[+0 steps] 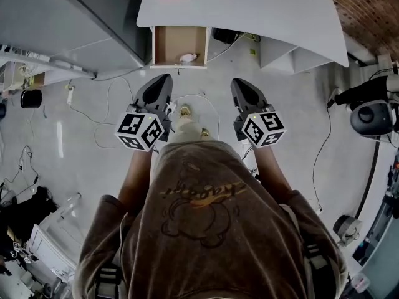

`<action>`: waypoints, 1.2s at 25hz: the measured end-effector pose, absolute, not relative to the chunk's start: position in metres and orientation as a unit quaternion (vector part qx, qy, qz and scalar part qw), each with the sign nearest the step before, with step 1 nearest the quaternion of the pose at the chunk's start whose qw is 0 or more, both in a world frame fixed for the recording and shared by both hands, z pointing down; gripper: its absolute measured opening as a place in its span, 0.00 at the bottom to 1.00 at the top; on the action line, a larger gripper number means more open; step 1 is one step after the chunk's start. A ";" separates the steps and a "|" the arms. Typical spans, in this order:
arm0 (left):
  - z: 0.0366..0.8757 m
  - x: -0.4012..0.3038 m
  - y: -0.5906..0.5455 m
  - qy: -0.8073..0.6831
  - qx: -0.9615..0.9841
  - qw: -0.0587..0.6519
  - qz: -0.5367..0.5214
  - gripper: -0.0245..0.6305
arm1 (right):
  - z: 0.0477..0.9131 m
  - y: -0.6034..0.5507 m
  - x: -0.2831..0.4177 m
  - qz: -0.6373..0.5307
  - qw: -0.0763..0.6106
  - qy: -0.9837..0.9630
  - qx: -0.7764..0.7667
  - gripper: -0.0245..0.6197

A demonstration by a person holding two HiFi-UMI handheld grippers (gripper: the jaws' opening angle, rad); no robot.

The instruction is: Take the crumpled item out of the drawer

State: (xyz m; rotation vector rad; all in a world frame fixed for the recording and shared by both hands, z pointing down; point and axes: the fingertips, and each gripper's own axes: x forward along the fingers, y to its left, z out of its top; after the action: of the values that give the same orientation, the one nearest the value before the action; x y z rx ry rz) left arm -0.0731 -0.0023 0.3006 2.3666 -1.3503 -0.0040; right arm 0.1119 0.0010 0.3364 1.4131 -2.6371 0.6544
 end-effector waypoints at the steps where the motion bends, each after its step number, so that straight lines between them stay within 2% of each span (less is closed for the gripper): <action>1: 0.302 -0.073 -0.010 -0.482 0.851 0.209 0.000 0.05 | 0.337 -0.004 0.111 0.216 0.040 -0.858 0.464 0.03; 16: 0.334 -0.089 -0.110 -0.435 0.869 0.234 0.022 0.05 | 0.357 -0.091 0.083 0.226 0.065 -0.842 0.486 0.03; 30: 0.413 -0.073 -0.155 -0.432 0.858 0.272 0.057 0.05 | 0.427 -0.143 0.083 0.248 0.090 -0.842 0.471 0.03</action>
State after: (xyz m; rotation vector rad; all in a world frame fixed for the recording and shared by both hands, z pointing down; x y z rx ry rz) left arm -0.0726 -0.1552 0.4125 2.3100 -1.1630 0.1547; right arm 0.0832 -0.1425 0.4266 1.3998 -2.5042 0.7361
